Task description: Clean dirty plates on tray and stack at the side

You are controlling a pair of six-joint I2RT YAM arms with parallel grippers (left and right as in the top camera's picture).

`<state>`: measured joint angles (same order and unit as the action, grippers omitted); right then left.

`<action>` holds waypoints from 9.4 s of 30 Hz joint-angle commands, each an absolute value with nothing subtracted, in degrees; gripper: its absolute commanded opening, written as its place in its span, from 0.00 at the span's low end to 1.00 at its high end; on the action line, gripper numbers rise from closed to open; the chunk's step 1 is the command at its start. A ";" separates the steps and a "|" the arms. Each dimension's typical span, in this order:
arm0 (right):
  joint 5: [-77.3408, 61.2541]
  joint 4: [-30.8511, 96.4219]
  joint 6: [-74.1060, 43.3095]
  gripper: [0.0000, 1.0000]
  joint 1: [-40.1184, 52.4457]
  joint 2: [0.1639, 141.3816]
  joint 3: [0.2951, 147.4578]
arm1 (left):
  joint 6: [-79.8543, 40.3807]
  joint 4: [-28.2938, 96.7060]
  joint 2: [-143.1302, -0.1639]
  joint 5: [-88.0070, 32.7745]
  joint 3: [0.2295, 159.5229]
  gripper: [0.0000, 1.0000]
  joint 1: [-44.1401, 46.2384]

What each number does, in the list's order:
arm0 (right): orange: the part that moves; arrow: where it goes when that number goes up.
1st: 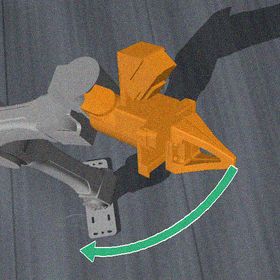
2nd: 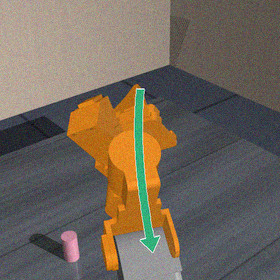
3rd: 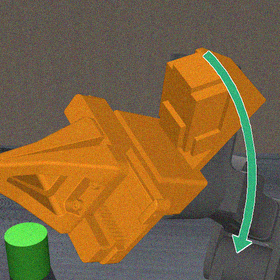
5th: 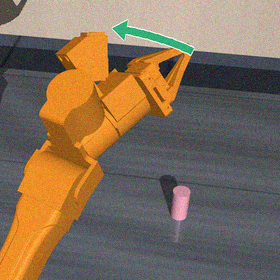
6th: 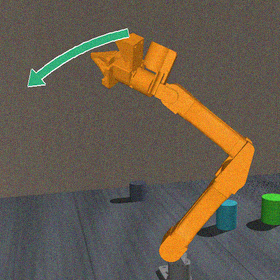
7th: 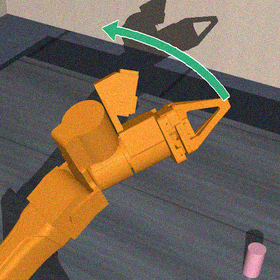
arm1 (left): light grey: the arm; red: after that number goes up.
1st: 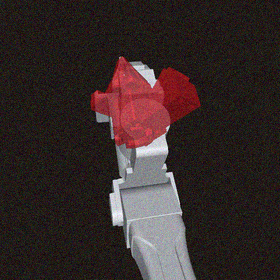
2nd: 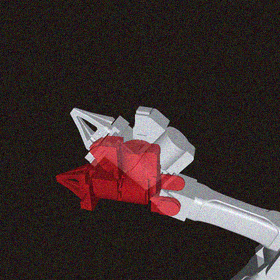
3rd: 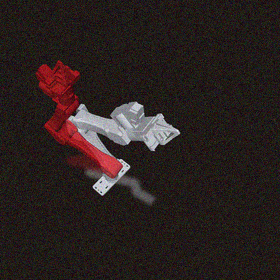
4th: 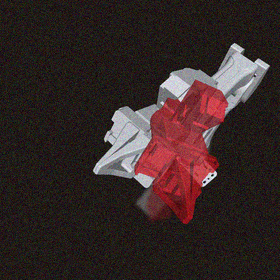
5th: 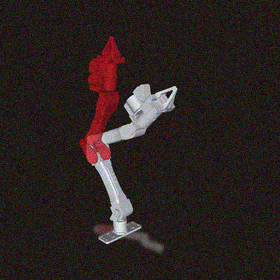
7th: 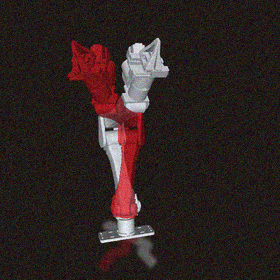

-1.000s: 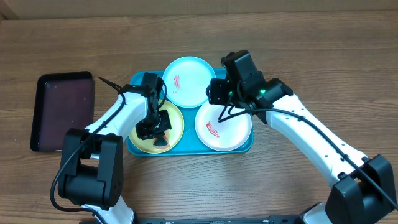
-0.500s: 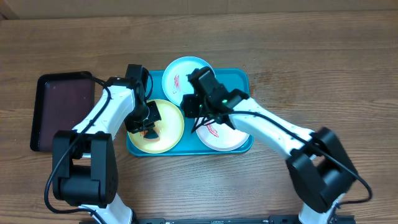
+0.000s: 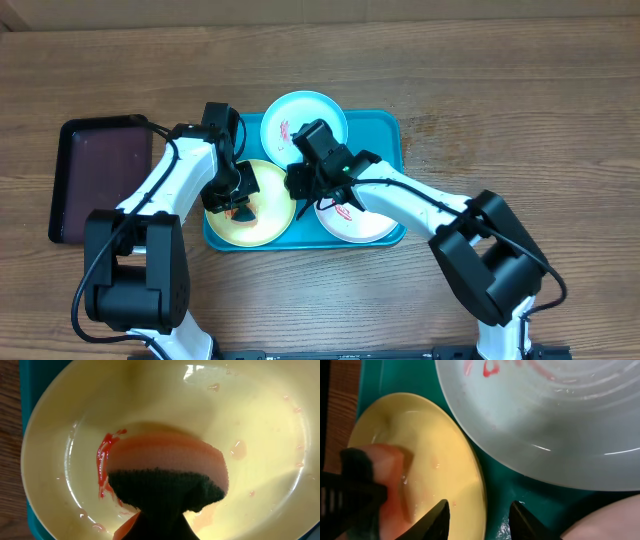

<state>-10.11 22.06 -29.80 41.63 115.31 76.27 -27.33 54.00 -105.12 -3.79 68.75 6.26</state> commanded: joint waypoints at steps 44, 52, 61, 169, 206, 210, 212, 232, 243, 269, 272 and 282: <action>-1.41 33.21 -30.02 0.04 43.57 119.79 84.07 | -22.96 47.79 -106.08 -9.26 69.47 0.04 9.80; -2.57 29.89 -31.75 0.06 44.62 119.83 82.17 | -22.94 48.25 -106.50 -9.23 69.47 0.04 9.80; 0.01 28.97 -33.30 0.06 44.05 119.83 80.62 | -23.24 49.50 -106.61 -4.91 69.47 0.04 9.80; -2.61 28.75 -33.01 0.07 43.64 121.97 80.64 | -27.42 48.36 -114.10 24.18 69.58 0.04 7.31; -2.68 28.99 -32.80 0.04 43.64 121.95 81.34 | -25.98 53.65 -111.53 8.08 71.02 0.04 4.89; -2.66 29.54 -32.80 0.04 43.66 121.95 82.11 | -26.02 54.83 -106.67 7.40 73.23 0.04 3.68; -2.63 30.50 -32.40 0.04 43.66 121.93 83.05 | -26.06 54.83 -102.76 7.46 73.91 0.04 3.07; 22.94 38.02 -20.51 0.04 48.21 106.91 88.27 | -29.21 60.82 -82.08 3.14 73.97 0.04 -14.50; 58.00 30.92 2.68 0.04 56.73 105.43 88.27 | -29.19 60.69 -82.17 3.18 73.97 0.04 -17.87; 64.79 21.04 32.64 0.04 61.49 105.45 88.25 | -29.21 61.30 -82.17 2.90 73.97 0.04 -17.98; 61.89 21.41 26.48 0.04 61.49 105.45 88.18 | -29.21 61.30 -82.17 2.81 73.97 0.04 -17.98; 45.69 25.26 18.17 0.04 58.37 105.54 85.95 | -28.71 61.14 -82.21 1.02 73.95 0.04 -17.98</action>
<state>44.73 26.65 20.97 59.16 106.34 86.32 -28.60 61.32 -81.82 1.89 73.54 -17.67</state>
